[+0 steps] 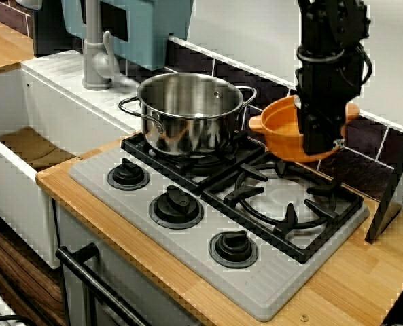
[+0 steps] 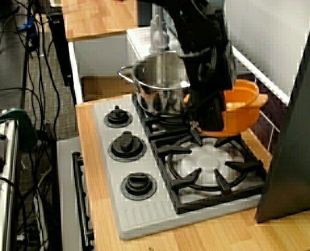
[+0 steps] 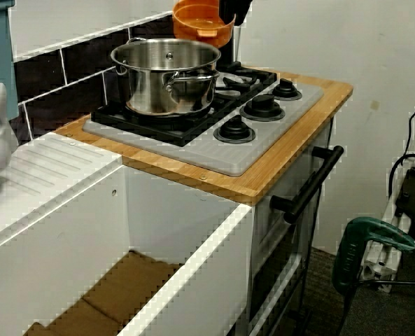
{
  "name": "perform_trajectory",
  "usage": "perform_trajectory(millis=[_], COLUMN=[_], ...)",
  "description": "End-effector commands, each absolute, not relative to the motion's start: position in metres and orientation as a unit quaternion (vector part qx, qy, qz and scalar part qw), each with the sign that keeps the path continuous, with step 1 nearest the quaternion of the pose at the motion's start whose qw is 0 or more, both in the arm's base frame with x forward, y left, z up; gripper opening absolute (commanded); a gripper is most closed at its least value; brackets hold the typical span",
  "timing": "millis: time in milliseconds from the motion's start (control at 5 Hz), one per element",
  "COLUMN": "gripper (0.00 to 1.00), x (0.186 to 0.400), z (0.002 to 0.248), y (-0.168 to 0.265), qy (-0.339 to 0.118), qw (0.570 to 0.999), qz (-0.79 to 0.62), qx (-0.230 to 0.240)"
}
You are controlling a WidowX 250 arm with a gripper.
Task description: Lift pot from stove
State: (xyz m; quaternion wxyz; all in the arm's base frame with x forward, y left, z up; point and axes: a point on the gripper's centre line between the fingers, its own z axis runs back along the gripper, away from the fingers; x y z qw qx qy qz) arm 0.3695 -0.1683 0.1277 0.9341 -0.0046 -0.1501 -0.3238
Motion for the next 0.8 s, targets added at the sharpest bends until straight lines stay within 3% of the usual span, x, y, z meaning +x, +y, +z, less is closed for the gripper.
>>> perform_trajectory(millis=[0,600], gripper=[0.00,0.00], x=[0.359,0.353], z=[0.184,0.214], y=[-0.168,-0.166], qy=[-0.204,-0.227], qw=[0.926,0.923], qz=[-0.318,-0.310], qx=[-0.006,-0.011])
